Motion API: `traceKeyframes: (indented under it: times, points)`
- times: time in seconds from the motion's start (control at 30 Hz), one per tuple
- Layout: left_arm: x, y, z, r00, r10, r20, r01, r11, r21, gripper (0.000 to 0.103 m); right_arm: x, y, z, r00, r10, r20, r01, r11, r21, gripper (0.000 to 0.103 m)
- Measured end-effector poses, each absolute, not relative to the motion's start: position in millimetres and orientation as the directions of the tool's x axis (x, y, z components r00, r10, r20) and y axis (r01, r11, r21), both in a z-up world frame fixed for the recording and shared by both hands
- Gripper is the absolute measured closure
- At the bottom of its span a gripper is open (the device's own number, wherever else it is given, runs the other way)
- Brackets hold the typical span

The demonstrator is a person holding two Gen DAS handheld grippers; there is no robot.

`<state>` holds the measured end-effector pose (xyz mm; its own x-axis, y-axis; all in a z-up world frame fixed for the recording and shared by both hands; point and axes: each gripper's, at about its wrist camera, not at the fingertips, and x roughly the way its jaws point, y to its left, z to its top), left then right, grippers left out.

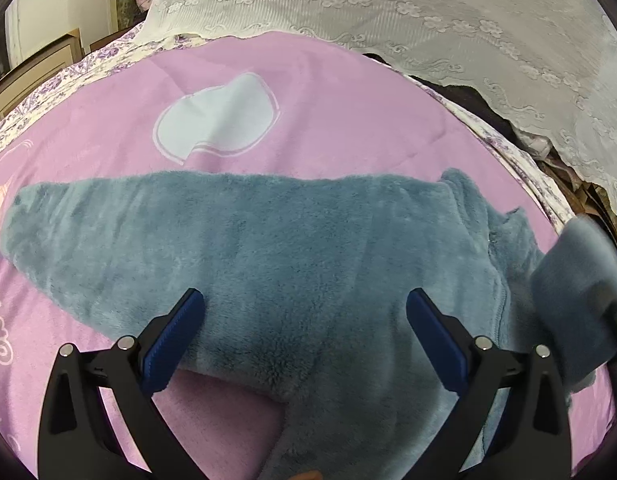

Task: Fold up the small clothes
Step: 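Lay the sleeve on the jacket body and open the right tool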

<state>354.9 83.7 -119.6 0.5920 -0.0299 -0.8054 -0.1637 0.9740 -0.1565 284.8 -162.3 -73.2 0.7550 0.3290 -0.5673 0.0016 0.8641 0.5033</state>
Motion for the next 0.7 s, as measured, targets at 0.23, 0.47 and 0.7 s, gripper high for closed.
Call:
traceKeyframes:
  times: [0.23, 0.47, 0.7]
  points:
    - [355.9, 87.2, -121.6, 0.589, -0.017, -0.808, -0.177, 0.973, -0.150, 0.004, 288.7, -121.5, -114.8, 0.650, 0.336, -0.682, -0.030, 0.908, 0.418, 0.085]
    - [355.6, 88.5, -122.2, 0.591, -0.010, -0.807, -0.173, 0.975, -0.139, 0.004, 268.1, -104.3, -116.2, 0.632, 0.340, -0.696, -0.144, 0.934, 0.326, 0.058]
    - [348.7, 87.1, -117.0, 0.587, -0.017, -0.810, -0.153, 0.979, -0.131, 0.004, 240.4, -134.3, -94.0, 0.706, 0.317, -0.633, -0.152, 0.941, 0.302, 0.057]
